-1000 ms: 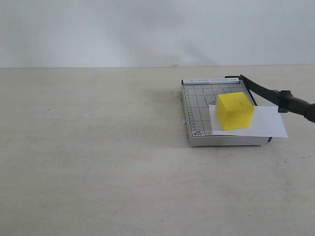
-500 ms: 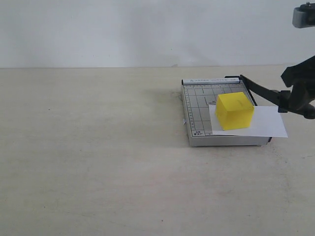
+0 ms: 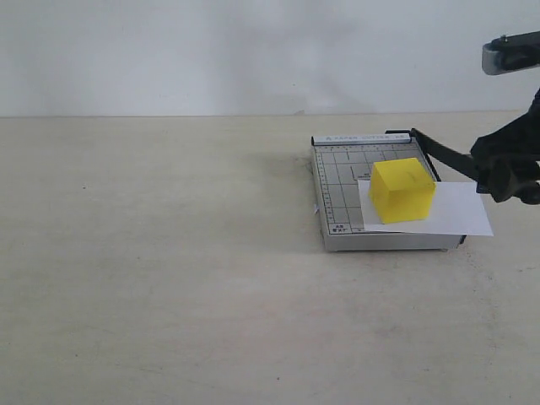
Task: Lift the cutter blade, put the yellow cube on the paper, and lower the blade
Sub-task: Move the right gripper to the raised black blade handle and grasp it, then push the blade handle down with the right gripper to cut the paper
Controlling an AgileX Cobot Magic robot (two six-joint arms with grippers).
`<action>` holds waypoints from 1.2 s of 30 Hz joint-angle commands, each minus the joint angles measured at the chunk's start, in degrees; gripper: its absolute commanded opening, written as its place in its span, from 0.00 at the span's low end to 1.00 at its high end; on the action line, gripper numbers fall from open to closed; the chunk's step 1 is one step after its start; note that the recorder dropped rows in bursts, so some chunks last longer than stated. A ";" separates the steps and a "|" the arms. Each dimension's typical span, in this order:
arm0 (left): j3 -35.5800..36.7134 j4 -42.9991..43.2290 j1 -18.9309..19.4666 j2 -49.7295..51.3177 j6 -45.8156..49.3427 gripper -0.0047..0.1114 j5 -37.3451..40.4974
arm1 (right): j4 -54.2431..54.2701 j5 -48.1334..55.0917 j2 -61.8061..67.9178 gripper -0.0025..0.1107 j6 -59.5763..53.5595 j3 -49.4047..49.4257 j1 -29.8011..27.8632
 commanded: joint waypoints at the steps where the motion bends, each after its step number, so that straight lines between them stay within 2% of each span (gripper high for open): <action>1: 0.22 0.06 0.19 -0.22 -0.48 0.08 -0.23 | -0.43 -0.91 1.42 0.56 -0.96 -0.44 0.03; 10: 0.22 0.06 0.19 -0.22 -0.48 0.08 -0.23 | -0.43 -3.09 2.56 0.53 -1.18 -0.44 0.03; 23: 0.22 0.06 0.19 -0.22 -0.48 0.08 -0.23 | 0.00 -2.52 2.56 0.02 -1.18 -0.44 0.03; 30: 0.22 0.06 0.19 -0.22 -0.48 0.08 -0.23 | 2.27 -2.58 2.33 0.02 -2.18 0.62 0.03; 36: 0.22 0.06 0.19 -0.22 -0.48 0.08 -0.23 | 5.46 -8.32 2.33 0.02 -2.66 8.03 0.17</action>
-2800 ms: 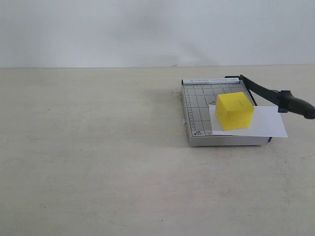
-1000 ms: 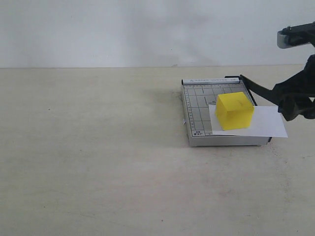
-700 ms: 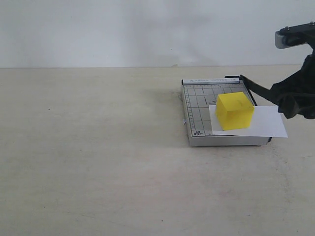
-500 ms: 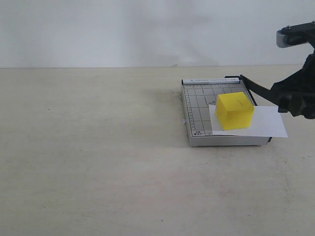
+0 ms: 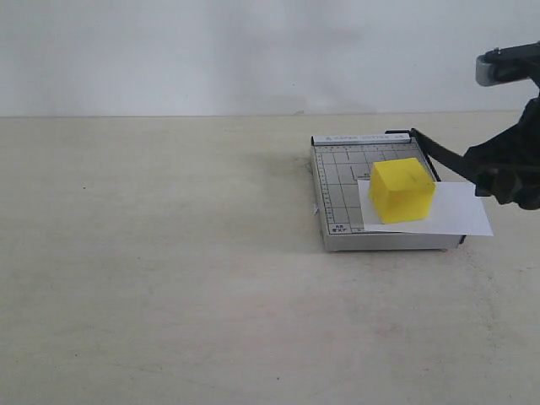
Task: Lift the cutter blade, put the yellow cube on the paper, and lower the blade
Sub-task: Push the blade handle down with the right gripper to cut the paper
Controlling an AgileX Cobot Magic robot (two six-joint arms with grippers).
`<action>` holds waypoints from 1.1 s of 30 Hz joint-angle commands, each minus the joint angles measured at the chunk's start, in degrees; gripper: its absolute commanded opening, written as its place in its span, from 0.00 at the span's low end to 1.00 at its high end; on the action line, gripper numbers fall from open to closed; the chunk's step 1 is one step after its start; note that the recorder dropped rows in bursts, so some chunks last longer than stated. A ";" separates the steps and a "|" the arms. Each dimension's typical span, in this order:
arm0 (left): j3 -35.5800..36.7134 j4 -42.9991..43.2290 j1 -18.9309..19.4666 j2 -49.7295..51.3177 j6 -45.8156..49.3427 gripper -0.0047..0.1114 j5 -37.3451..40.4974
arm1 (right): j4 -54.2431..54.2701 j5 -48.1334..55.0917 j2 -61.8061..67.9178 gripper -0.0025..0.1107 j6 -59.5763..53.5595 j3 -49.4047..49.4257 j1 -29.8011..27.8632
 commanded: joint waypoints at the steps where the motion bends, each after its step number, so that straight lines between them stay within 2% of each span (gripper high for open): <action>1: 0.22 0.06 0.19 -0.22 -0.48 0.08 -0.23 | 3.47 -3.62 0.29 0.02 -1.83 6.42 0.28; 18: 0.22 0.06 0.19 -0.22 -0.48 0.08 -0.23 | 5.36 -27.28 0.40 0.02 -1.83 29.88 0.28; 33: 0.22 0.06 0.19 -0.22 -0.48 0.08 -0.23 | 5.36 -31.38 6.39 0.02 -2.51 31.69 0.28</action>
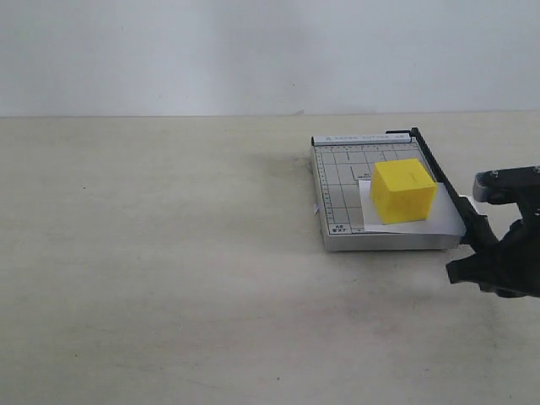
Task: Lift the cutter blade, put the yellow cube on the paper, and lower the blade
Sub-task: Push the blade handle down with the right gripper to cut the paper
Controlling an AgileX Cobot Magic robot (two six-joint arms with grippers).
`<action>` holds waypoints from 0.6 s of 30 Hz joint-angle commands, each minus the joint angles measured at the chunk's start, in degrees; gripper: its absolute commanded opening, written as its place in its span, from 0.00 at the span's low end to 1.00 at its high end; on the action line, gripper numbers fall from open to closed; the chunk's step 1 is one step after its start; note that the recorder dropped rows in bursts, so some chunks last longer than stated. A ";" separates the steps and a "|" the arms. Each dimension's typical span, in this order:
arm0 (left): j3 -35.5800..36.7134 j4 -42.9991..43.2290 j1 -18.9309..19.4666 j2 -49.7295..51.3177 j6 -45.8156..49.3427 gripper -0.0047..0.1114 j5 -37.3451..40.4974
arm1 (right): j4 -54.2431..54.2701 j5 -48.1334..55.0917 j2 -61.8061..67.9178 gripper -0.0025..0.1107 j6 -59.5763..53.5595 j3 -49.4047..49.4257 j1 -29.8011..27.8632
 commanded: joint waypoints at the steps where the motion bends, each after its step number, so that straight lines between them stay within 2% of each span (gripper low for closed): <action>1: 0.22 0.06 0.19 -0.22 -0.48 0.08 -0.23 | -0.96 8.40 1.61 0.02 -1.89 2.28 0.51; 9: 0.22 0.06 0.19 -0.22 -0.48 0.08 -0.23 | -0.79 9.43 -2.45 0.02 -2.39 2.28 0.51; 11: 0.22 0.06 0.19 -0.22 -0.48 0.08 -0.23 | 1.13 9.95 -4.63 0.06 -4.27 2.18 0.51; 14: 0.22 0.06 0.19 -0.22 -0.48 0.08 -0.23 | 4.85 11.02 -7.60 0.19 -7.78 2.09 0.51; 16: 0.22 0.06 0.19 -0.22 -0.48 0.08 -0.23 | 6.22 12.43 -8.94 0.31 -9.28 2.09 0.51; 18: 0.22 0.06 0.19 -0.22 -0.48 0.08 -0.23 | 6.46 13.76 -9.59 0.47 -9.42 2.09 0.51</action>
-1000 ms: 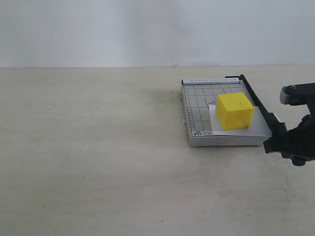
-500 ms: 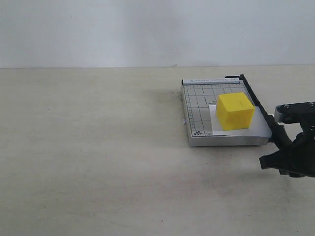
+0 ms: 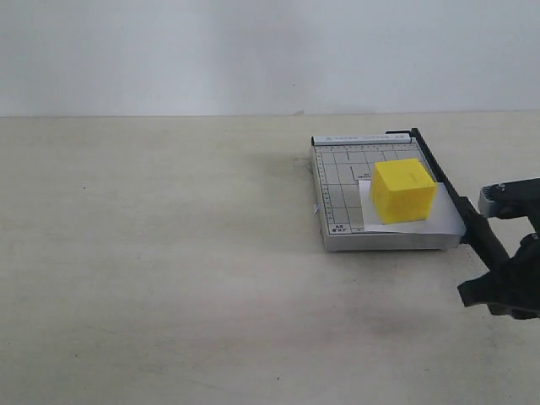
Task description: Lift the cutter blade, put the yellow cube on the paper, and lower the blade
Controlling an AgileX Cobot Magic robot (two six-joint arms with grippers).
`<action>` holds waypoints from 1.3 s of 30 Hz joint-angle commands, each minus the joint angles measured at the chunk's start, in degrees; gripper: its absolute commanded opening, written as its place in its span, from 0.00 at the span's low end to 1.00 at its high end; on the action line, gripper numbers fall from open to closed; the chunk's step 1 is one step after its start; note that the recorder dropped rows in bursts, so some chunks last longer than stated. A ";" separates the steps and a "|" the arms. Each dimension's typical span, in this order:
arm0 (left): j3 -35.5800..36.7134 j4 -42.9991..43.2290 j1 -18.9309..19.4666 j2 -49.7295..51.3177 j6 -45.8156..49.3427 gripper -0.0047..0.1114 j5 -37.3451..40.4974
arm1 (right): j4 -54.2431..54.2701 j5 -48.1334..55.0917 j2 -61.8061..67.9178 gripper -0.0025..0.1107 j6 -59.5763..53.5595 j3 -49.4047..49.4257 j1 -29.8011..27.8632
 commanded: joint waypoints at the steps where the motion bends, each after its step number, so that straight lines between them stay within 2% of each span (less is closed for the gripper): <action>1: 0.22 0.06 0.19 -0.22 -0.48 0.08 -0.23 | 2.52 6.02 -2.55 0.55 -2.59 0.35 0.43; 3: 0.22 0.06 0.19 -0.22 -0.48 0.08 -0.23 | 2.52 6.64 -2.55 0.62 -2.49 0.35 0.43; 16: 0.22 0.06 0.19 -0.22 -0.48 0.08 -0.23 | 1.91 8.58 -7.66 0.60 -2.60 -2.98 0.43; 25: 0.22 0.06 0.19 -0.22 -0.48 0.08 -0.23 | -8.40 13.60 -11.53 0.60 2.70 -11.83 0.43; 29: 0.22 0.06 0.19 -0.22 -0.48 0.08 -0.23 | -8.88 15.01 -11.75 0.59 3.33 -12.93 0.43; 30: 0.22 0.06 0.19 -0.22 -0.48 0.08 -0.23 | -8.50 15.15 -11.75 0.56 3.58 -12.93 0.43; 32: 0.22 0.06 0.19 -0.22 -0.48 0.08 -0.23 | -8.24 16.27 -11.75 0.42 3.59 -12.81 0.43; 36: 0.22 0.06 0.19 -0.22 -0.48 0.08 -0.23 | -8.11 16.79 -11.75 0.02 3.37 -12.81 0.43; 39: 0.22 0.06 0.19 -0.22 -0.48 0.08 -0.23 | -8.11 15.31 -11.75 0.03 3.47 -12.81 0.43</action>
